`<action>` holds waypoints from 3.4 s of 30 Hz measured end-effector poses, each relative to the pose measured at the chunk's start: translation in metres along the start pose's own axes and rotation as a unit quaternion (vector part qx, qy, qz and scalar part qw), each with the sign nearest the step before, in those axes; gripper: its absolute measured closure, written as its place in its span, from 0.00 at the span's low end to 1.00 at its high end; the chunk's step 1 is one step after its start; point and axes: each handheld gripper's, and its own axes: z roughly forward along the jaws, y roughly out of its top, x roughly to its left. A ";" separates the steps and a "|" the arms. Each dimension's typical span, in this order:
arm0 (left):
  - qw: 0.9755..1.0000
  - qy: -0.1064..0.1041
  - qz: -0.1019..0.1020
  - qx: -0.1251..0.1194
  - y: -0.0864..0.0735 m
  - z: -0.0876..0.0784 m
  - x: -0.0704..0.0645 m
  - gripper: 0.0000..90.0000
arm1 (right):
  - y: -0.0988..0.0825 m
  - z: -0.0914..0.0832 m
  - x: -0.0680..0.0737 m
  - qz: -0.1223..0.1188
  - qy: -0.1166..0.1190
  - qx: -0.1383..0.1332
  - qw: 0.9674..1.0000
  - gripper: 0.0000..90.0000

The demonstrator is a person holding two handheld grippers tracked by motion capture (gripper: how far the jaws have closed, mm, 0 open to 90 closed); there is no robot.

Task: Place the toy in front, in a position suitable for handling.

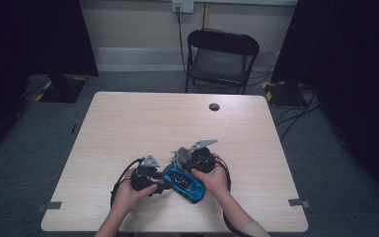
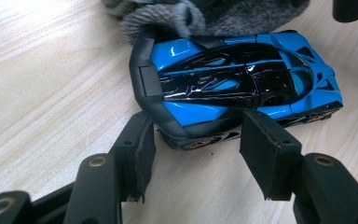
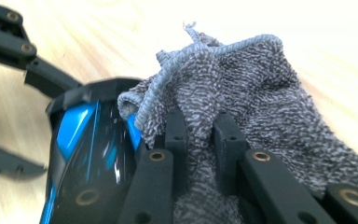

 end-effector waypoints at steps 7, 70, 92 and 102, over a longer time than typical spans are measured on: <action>1.000 0.001 0.004 -0.001 -0.001 -0.001 0.000 0.52 | -0.004 -0.011 -0.005 -0.001 -0.012 -0.006 1.000 0.88; 1.000 0.004 -0.005 -0.010 -0.001 -0.002 0.003 0.52 | 0.004 0.001 -0.002 -0.012 -0.004 -0.009 1.000 0.87; 1.000 0.019 -0.001 -0.004 0.000 -0.003 -0.002 0.52 | -0.045 -0.071 -0.036 -0.009 -0.052 -0.020 0.998 0.87; 1.000 0.024 0.001 -0.002 0.000 -0.003 -0.004 0.52 | -0.056 -0.082 -0.051 0.008 -0.077 -0.023 0.997 0.86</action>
